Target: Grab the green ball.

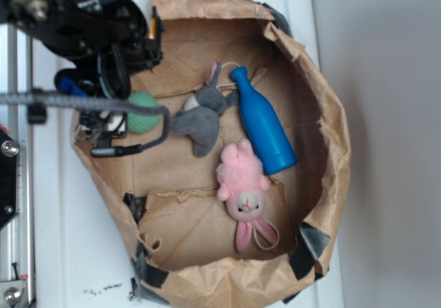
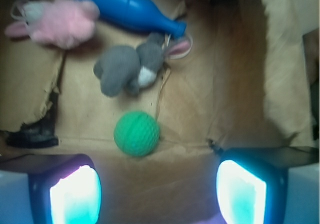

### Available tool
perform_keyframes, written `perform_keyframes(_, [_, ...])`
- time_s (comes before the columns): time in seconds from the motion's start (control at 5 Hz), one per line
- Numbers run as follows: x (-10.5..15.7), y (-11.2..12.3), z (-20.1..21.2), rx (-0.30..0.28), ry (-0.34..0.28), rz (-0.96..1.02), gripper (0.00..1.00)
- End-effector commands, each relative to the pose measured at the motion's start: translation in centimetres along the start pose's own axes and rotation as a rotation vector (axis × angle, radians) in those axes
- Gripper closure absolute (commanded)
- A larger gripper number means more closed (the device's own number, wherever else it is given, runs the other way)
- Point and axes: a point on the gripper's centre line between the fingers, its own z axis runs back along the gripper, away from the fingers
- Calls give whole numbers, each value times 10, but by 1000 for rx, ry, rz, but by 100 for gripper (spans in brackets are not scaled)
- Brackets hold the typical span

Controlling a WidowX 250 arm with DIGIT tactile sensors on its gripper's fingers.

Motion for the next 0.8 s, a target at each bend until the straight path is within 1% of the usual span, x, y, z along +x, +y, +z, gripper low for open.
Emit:
perform_keyframes(0.0, [31,4,-2,-12,18,16,0])
perform_keyframes(0.2, [28,6,-12,5,39,10,0])
perform_keyframes(0.4, [25,5,-32,34,67,-10,0])
perform_keyframes(0.6, [19,-1,-47,36,72,-34,0])
